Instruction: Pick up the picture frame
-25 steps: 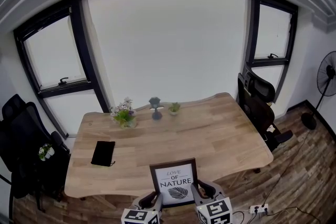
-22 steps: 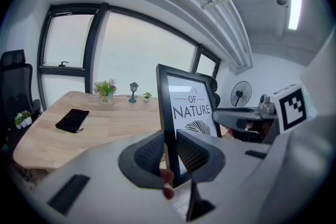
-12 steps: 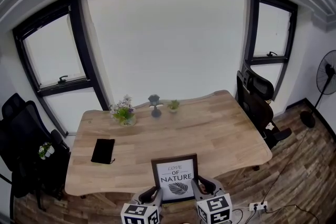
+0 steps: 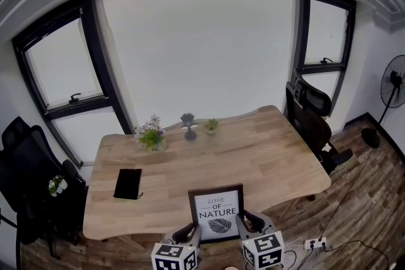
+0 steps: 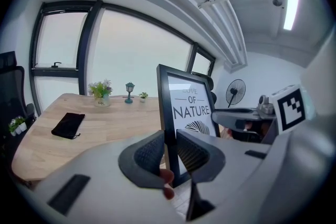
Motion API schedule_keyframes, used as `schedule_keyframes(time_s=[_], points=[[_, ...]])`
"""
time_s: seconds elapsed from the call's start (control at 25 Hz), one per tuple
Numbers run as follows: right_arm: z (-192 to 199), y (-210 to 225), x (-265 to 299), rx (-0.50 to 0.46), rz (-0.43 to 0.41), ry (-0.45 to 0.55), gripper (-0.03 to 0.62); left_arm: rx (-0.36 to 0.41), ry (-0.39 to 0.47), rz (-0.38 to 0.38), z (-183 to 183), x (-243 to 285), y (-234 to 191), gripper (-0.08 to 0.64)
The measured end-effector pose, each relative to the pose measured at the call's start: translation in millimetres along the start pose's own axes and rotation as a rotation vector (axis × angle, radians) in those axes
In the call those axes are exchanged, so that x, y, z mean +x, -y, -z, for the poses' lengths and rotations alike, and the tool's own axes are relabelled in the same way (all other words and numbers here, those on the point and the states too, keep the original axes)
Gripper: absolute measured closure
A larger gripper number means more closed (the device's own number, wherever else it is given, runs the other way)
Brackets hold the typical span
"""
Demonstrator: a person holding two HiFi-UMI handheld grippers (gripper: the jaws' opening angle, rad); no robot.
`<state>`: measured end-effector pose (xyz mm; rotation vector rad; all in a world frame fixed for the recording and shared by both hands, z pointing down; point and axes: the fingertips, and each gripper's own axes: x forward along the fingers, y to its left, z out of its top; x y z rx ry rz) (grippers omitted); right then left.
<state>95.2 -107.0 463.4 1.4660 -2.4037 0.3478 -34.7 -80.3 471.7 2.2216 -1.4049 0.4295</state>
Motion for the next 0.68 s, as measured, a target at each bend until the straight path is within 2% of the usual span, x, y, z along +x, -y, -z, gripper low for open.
schedule_keyframes(time_s=[0.32,0.68], points=[[-7.2,-9.7,-2.3,-0.023,0.030,0.003,0.517,-0.012,0.009,0.032,-0.7,-5.5,-7.5,0.494],[-8.1,-40.9,-2.8,-0.030,0.054,0.006,0.518,-0.011,0.026,0.058,4.1,-27.9,-27.8,0.494]])
